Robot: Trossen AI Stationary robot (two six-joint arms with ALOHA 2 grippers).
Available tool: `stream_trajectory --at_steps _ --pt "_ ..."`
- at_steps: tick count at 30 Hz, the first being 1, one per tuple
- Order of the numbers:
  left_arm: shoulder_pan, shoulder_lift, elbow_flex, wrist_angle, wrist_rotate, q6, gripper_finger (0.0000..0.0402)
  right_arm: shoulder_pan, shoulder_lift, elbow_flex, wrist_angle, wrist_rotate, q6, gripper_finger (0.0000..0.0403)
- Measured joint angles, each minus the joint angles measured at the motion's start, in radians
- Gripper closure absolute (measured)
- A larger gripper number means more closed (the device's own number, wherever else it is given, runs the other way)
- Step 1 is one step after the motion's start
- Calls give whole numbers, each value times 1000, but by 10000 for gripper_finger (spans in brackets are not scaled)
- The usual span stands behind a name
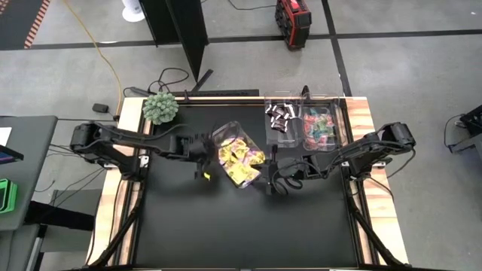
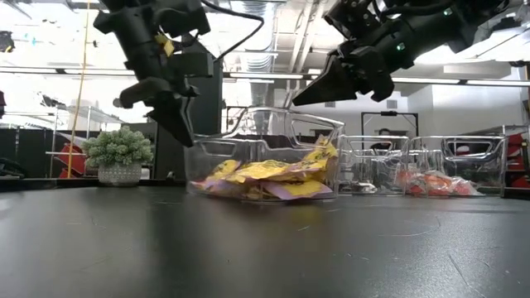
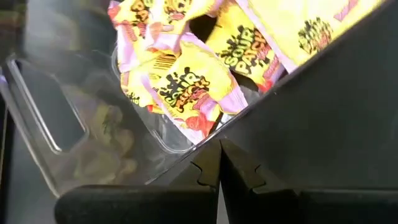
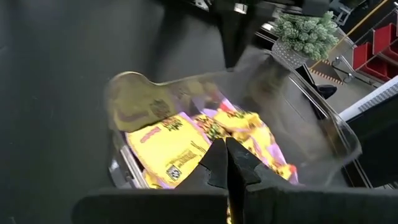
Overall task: Sort candy
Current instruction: Move the bottom right transparent container to the left side of the top right transparent container
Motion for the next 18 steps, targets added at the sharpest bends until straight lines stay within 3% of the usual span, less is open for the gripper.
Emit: stream_trajectory --at_steps 13,18 --pt "169 0 1 185 40 78 400 97 0 0 15 -34 -34 396" --pt "199 0 1 234 40 97 400 140 11 0 24 -76 32 396"
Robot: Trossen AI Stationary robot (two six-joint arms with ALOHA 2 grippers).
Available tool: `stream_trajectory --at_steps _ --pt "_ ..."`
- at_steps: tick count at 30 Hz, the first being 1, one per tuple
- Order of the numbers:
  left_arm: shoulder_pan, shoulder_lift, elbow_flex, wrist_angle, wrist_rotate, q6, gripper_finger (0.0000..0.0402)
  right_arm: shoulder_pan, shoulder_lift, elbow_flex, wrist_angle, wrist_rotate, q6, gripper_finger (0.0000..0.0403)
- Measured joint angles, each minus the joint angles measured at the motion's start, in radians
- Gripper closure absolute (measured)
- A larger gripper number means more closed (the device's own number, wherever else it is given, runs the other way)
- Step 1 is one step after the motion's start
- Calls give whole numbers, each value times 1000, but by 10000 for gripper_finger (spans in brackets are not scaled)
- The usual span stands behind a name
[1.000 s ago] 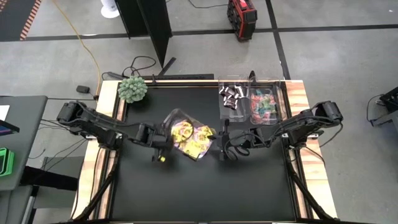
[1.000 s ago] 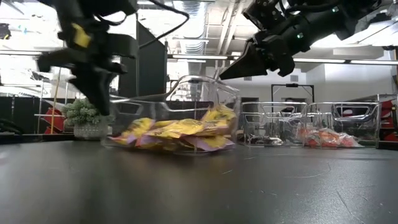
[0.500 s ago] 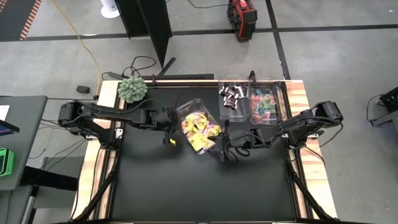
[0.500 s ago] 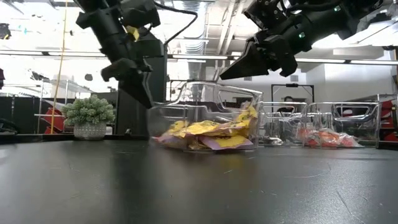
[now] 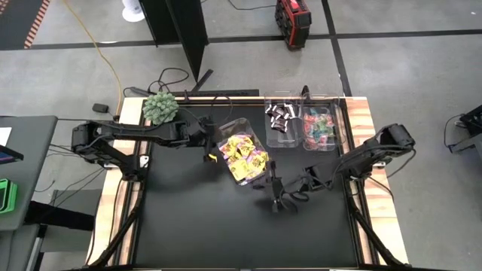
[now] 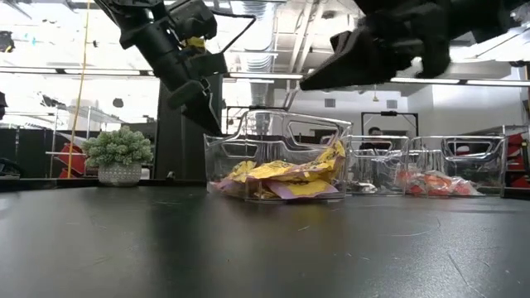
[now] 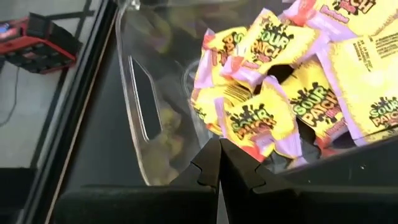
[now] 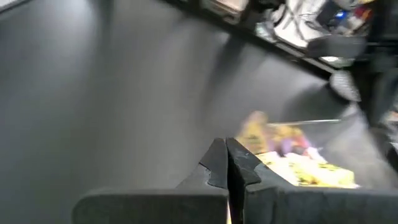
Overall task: Sort candy
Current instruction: Move the bottom right transparent container to the left side of the top right transparent container
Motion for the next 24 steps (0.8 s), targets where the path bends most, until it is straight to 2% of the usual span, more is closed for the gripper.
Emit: stream_trajectory --at_steps 7,14,18,22,24 --pt "-10 -10 0 49 -1 21 400 2 143 29 8 -1 31 396" --pt "-106 -95 2 21 -12 -3 400 -55 275 136 12 3 46 396" --pt "-161 -150 4 -101 -24 -62 400 -78 329 190 6 49 48 396" --pt "-175 -160 -8 -275 -80 -161 400 -110 365 234 3 120 48 396" --pt "-174 -160 -42 -286 -103 -194 400 -132 370 250 3 151 49 396"
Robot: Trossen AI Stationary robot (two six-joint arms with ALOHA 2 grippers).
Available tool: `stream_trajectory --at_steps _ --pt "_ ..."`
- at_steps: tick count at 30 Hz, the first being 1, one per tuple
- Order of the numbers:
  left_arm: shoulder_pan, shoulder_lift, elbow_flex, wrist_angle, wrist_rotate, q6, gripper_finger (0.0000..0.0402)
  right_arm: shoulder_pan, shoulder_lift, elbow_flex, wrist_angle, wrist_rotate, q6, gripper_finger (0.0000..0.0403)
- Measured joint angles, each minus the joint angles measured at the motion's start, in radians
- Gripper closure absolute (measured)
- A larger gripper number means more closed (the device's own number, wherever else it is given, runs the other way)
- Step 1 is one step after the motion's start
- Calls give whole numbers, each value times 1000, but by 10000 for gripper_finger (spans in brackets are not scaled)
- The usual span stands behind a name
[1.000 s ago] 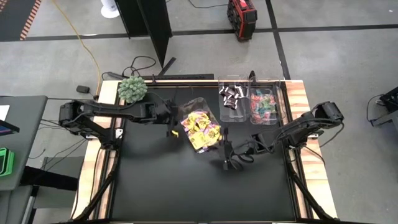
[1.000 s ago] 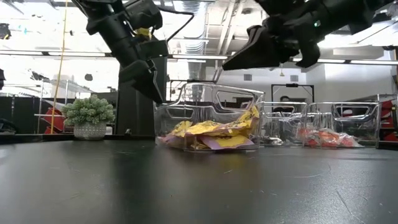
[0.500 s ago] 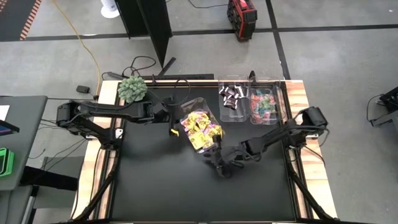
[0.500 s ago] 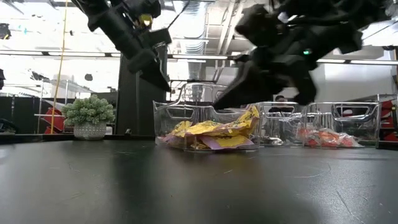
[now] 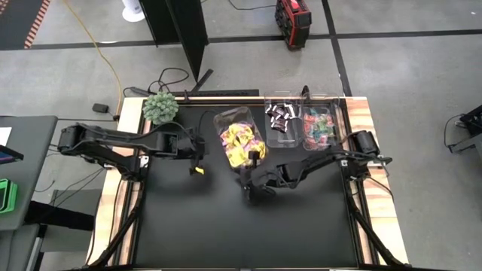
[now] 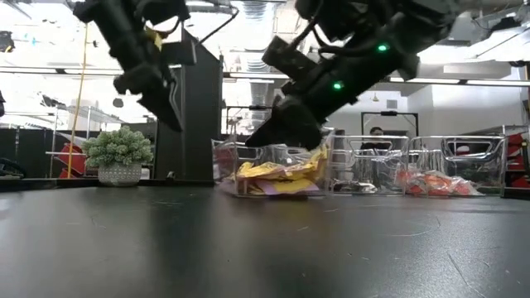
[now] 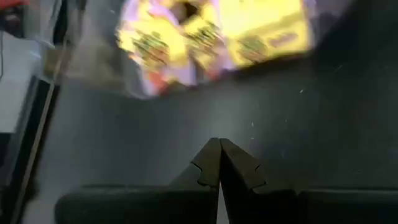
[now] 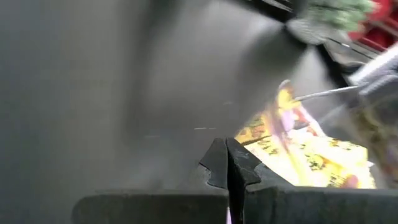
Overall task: Sort candy
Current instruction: Move the bottom right transparent container to the left side of the top right transparent container
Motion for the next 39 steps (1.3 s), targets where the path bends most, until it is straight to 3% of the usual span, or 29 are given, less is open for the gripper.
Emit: stream_trajectory --at_steps 5,10,20,29,39 --pt "27 1 -137 181 -6 -9 400 -47 -2 26 5 41 40 396" --pt "123 10 -237 450 -9 30 400 -31 -2 30 9 -12 -47 396" --pt "302 200 -257 709 69 20 400 29 -10 90 -32 -19 -205 396" --pt "370 455 -115 813 121 38 400 76 -135 151 -367 33 -203 396" --pt "380 625 77 794 162 109 400 151 -303 150 -754 34 12 396"
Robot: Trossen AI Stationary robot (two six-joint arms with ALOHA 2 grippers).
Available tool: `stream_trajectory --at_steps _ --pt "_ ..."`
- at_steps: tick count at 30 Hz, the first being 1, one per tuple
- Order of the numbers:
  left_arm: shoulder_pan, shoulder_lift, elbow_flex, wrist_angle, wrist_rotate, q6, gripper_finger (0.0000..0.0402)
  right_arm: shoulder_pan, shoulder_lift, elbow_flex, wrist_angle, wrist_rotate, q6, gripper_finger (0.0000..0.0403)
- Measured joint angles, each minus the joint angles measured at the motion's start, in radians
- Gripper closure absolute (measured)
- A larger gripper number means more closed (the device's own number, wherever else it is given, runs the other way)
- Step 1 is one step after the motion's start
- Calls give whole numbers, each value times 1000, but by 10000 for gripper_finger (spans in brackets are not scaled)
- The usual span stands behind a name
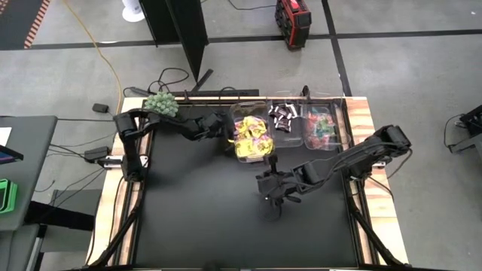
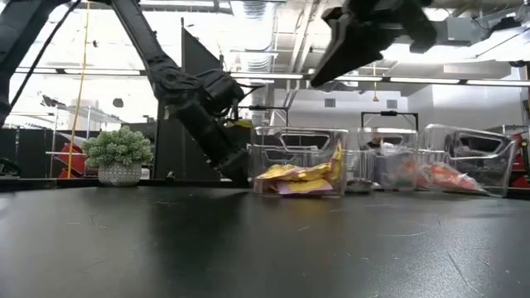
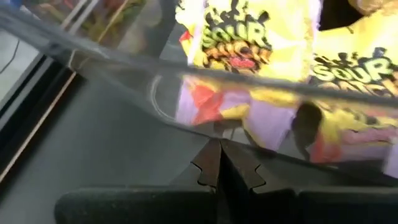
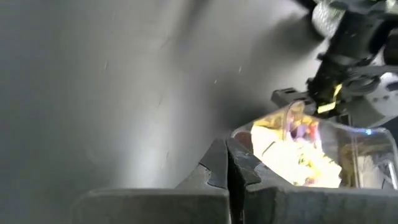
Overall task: Sort candy
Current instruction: Move the bottom right transparent container to the left side of the top right transparent container
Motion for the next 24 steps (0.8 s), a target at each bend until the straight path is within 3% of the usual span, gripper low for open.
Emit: stream_trajectory --at_steps 6,17,24 --pt "21 23 69 -98 -2 -34 400 33 -21 0 -93 1 77 396" --pt "6 -95 74 -354 -10 -49 400 43 -5 0 -123 3 194 396" --pt "-36 -218 74 -415 -46 -36 400 -7 111 0 -56 -4 198 396"
